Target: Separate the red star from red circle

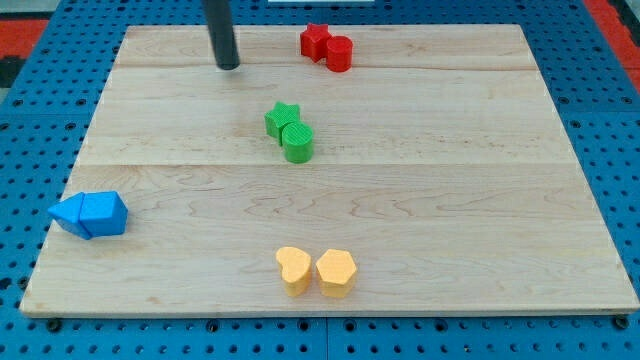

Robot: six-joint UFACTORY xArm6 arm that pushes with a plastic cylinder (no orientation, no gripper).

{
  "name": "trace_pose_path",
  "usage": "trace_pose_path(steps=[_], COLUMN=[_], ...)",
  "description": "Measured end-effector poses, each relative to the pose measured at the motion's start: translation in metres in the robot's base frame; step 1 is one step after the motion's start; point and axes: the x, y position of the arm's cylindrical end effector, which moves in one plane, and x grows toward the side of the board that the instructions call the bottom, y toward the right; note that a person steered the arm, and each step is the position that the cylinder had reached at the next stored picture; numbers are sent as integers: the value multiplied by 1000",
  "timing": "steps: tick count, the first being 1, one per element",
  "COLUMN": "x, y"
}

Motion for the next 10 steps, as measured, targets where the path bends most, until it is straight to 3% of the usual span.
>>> trace_pose_path(steps=[1,2,5,6,9,10], x=[-33,-51,-24,-19,69,47], y=[23,85,212,156,110,148])
